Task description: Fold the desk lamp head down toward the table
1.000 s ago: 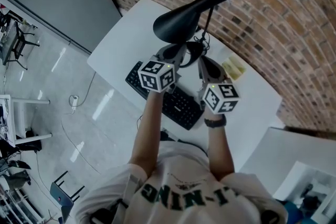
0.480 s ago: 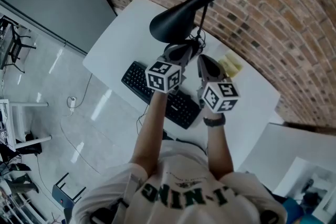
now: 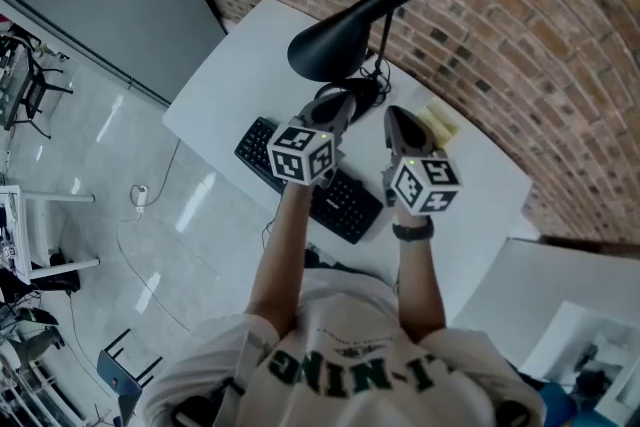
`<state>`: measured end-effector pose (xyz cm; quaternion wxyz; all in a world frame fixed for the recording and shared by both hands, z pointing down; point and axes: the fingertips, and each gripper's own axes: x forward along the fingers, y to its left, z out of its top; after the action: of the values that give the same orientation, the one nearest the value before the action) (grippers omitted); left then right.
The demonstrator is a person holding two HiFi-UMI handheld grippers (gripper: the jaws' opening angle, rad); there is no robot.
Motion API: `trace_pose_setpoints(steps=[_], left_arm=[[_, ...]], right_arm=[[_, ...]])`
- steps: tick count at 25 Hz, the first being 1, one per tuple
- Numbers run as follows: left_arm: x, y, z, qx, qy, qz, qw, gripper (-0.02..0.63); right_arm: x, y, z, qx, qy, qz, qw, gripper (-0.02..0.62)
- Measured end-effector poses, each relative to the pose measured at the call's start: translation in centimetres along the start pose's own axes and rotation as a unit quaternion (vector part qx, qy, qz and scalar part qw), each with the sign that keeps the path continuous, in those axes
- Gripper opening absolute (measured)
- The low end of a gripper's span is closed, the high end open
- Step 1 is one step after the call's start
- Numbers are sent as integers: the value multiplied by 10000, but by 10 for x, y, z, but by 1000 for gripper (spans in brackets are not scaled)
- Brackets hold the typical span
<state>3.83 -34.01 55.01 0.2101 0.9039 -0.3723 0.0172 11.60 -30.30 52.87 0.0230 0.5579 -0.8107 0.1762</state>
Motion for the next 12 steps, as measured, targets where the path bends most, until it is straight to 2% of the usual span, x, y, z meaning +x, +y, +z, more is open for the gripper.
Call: trace_pose_setpoints(steps=[6,12], left_arm=[[-49,-22,29,206,-332,477,9981,-2],[-107,-49,49,642,-642,1111,9897,-2]], right_arm=[[-29,10,14,-303,-109,22,9995,-2],[-61,34,28,-619,-267,127,9976,-2]])
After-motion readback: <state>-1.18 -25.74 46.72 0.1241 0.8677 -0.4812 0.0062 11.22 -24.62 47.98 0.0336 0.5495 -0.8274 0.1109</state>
